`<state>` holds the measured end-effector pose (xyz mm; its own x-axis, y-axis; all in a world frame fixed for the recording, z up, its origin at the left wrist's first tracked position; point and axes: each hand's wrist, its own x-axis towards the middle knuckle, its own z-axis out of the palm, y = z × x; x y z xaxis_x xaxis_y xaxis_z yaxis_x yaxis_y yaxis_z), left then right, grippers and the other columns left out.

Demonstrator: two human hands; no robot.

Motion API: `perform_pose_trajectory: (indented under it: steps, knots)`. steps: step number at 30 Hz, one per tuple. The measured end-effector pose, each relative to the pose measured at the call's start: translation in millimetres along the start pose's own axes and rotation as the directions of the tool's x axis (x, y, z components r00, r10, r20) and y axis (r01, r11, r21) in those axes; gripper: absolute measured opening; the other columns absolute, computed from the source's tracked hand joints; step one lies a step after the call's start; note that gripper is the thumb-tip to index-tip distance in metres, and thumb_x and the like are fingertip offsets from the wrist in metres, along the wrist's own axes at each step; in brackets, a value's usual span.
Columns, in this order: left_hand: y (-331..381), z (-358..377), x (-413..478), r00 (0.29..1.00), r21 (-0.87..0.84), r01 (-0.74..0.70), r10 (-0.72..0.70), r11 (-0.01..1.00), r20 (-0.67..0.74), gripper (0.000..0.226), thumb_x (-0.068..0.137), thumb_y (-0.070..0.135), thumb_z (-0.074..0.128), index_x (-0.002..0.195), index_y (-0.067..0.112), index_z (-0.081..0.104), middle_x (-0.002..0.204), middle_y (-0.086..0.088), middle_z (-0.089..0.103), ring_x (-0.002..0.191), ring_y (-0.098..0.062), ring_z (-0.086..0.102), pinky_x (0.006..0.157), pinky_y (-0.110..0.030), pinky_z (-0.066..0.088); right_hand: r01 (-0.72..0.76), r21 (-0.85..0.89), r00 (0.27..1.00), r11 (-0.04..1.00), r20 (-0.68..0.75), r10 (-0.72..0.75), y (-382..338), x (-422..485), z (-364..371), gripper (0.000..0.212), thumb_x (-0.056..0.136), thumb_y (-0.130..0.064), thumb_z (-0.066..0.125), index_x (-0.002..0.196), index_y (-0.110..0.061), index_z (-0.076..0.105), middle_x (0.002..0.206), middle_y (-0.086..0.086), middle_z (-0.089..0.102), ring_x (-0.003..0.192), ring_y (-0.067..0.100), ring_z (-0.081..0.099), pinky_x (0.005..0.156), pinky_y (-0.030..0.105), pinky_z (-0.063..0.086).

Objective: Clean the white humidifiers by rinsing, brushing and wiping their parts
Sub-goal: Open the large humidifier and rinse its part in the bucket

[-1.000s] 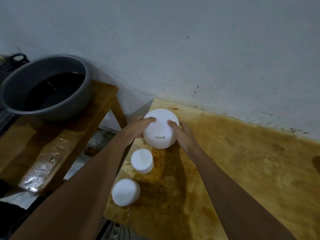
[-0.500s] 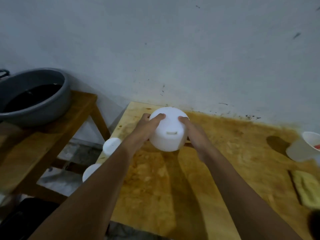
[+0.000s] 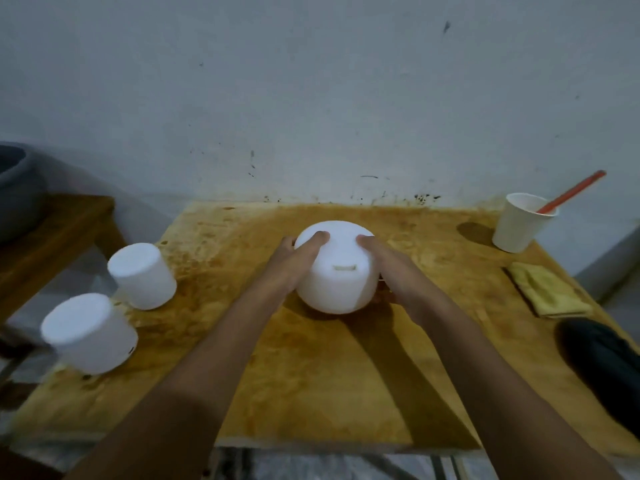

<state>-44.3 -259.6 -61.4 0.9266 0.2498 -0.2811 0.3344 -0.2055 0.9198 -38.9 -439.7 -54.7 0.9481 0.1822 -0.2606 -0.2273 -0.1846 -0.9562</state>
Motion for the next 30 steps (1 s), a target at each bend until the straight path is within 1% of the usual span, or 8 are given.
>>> perform_pose_trajectory:
  steps: [4, 8, 13, 16, 20, 24, 28, 30]
  knots:
    - [-9.6, 10.6, -19.9, 1.000, 0.013, -0.013, 0.013, 1.000, -0.003, 0.071, 0.086, 0.063, 0.053, 0.144, 0.026, 0.036, 0.134, -0.002, 0.050, 0.111, -0.028, 0.055, 0.096, -0.048, 0.050, -0.002, 0.005, 1.000, 1.000, -0.028, 0.002, 15.2, -22.2, -6.2, 0.046, 0.090, -0.059, 0.053, 0.119, -0.025, 0.063, 0.109, -0.002, 0.069, 0.097, 0.019, 0.066, 0.080, 0.036, 0.058]
    - [-17.6, 14.3, -45.1, 0.999, 0.016, -0.032, 0.032, 0.999, 0.002, 0.070, 0.087, 0.063, 0.053, 0.144, 0.024, 0.036, 0.135, -0.003, 0.050, 0.110, -0.027, 0.055, 0.089, -0.043, 0.050, -0.015, 0.008, 0.999, 1.000, -0.047, 0.015, 22.5, -50.6, -6.6, 0.047, 0.091, -0.057, 0.053, 0.121, -0.022, 0.061, 0.109, -0.001, 0.068, 0.096, 0.019, 0.064, 0.078, 0.036, 0.056]
    - [-29.9, 17.7, -65.2, 0.994, 0.006, -0.108, 0.108, 0.994, -0.023, 0.073, 0.088, 0.066, 0.050, 0.146, 0.023, 0.038, 0.138, -0.002, 0.051, 0.109, -0.024, 0.054, 0.079, -0.036, 0.045, 0.030, -0.006, 0.996, 1.000, -0.089, -0.030, 27.2, -70.8, -1.7, 0.054, 0.091, -0.058, 0.053, 0.125, -0.016, 0.060, 0.111, -0.001, 0.065, 0.095, 0.018, 0.063, 0.085, 0.039, 0.056]
    - [-37.9, 15.9, -72.1, 0.984, -0.007, -0.177, 0.177, 0.984, -0.010, 0.079, 0.086, 0.073, 0.047, 0.146, 0.022, 0.040, 0.139, -0.003, 0.051, 0.112, -0.024, 0.054, 0.080, -0.034, 0.045, 0.055, -0.073, 0.990, 0.996, -0.127, -0.064, 29.6, -72.0, 1.8, 0.063, 0.090, -0.064, 0.050, 0.128, -0.014, 0.059, 0.119, 0.004, 0.064, 0.100, 0.022, 0.062, 0.090, 0.042, 0.054]
    - [-59.0, 11.9, -88.8, 0.953, -0.054, -0.295, 0.298, 0.954, 0.057, 0.106, 0.065, 0.078, 0.065, 0.150, 0.026, 0.030, 0.142, 0.000, 0.045, 0.117, -0.021, 0.051, 0.076, -0.024, 0.050, 0.153, -0.202, 0.967, 0.967, -0.171, -0.188, 31.1, -75.0, 2.6, 0.070, 0.089, -0.067, 0.048, 0.139, -0.018, 0.051, 0.134, 0.004, 0.057, 0.111, 0.022, 0.059, 0.090, 0.037, 0.051]
    - [-78.7, 11.9, -89.3, 0.895, -0.001, -0.438, 0.436, 0.899, 0.097, 0.119, 0.056, 0.054, 0.090, 0.150, 0.036, 0.019, 0.136, 0.012, 0.042, 0.117, -0.012, 0.051, 0.076, -0.022, 0.054, 0.296, -0.356, 0.911, 0.886, -0.175, -0.374, 24.7, -79.0, 6.8, 0.073, 0.090, -0.061, 0.055, 0.148, -0.021, 0.038, 0.150, 0.004, 0.040, 0.130, 0.024, 0.046, 0.092, 0.031, 0.040]
    - [-83.3, 16.6, -83.6, 0.868, 0.088, -0.496, 0.488, 0.864, 0.093, 0.133, 0.047, 0.038, 0.098, 0.150, 0.037, 0.014, 0.131, 0.016, 0.042, 0.114, -0.007, 0.050, 0.071, -0.020, 0.055, 0.283, -0.533, 0.932, 0.797, -0.043, -0.360, 24.5, -78.5, 13.8, 0.090, 0.078, -0.071, 0.062, 0.149, -0.031, 0.023, 0.148, 0.005, 0.029, 0.130, 0.030, 0.040, 0.088, 0.034, 0.041]
    - [-83.5, 18.1, -82.5, 0.868, 0.077, -0.495, 0.488, 0.866, 0.089, 0.138, 0.042, 0.043, 0.098, 0.150, 0.037, 0.012, 0.133, 0.014, 0.042, 0.117, -0.010, 0.049, 0.078, -0.026, 0.057, 0.268, -0.561, 0.943, 0.783, -0.015, -0.334, 27.9, -77.7, 13.4, 0.106, 0.069, -0.076, 0.066, 0.152, -0.034, 0.014, 0.151, 0.003, 0.022, 0.133, 0.030, 0.035, 0.094, 0.039, 0.043]
